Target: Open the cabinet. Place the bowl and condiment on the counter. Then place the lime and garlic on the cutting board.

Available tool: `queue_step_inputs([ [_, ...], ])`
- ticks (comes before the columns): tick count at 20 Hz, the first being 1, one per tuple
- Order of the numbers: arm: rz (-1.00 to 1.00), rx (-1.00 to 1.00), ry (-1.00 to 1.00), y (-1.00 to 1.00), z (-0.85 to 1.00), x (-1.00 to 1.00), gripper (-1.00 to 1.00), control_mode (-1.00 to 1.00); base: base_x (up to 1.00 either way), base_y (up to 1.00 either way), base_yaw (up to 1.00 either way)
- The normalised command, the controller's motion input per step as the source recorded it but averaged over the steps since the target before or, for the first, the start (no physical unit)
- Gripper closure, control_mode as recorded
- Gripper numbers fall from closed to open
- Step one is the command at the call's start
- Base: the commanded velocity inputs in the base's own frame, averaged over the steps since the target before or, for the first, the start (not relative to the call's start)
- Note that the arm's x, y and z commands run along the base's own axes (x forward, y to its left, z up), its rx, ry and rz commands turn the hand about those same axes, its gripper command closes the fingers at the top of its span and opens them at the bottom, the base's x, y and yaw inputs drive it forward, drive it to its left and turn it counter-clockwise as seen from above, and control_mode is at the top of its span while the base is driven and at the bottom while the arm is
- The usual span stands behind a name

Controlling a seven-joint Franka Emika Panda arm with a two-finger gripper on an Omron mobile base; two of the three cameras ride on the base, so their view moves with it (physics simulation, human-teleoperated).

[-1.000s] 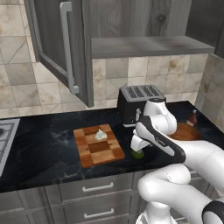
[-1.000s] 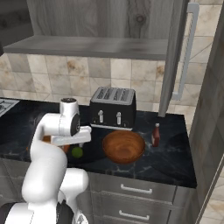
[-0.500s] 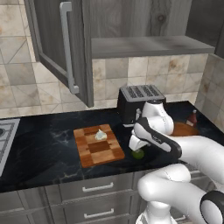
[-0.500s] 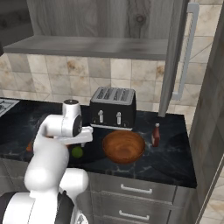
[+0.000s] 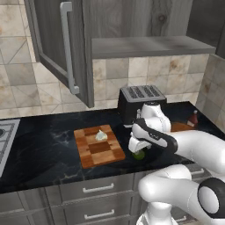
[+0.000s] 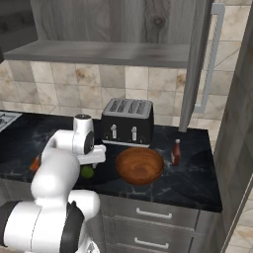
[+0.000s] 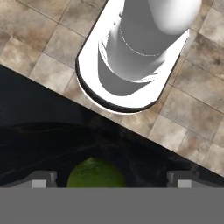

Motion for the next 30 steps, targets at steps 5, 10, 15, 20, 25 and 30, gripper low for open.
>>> queue_step_inputs([
  [5, 0.00, 0.00, 0.01, 0.01, -0.12, 0.02, -1.00, -1.00, 0.00, 0.00, 0.00],
  [10, 0.00, 0.00, 0.02, 0.00, -0.17, 0.06, -1.00, -1.00, 0.00, 0.00, 0.00],
  [15, 0.00, 0.00, 0.01, 0.10, -0.17, 0.15, -1.00, -1.00, 0.00, 0.00, 0.00],
  [20, 0.00, 0.00, 0.01, 0.05, -0.13, 0.14, -1.00, -1.00, 0.00, 0.00, 0.00],
  [25, 0.00, 0.00, 0.01, 0.00, -0.13, 0.05, -1.00, -1.00, 0.00, 0.00, 0.00],
  [30, 0.00, 0.00, 0.02, 0.00, -0.14, 0.00, -1.00, -1.00, 0.00, 0.00, 0.00],
])
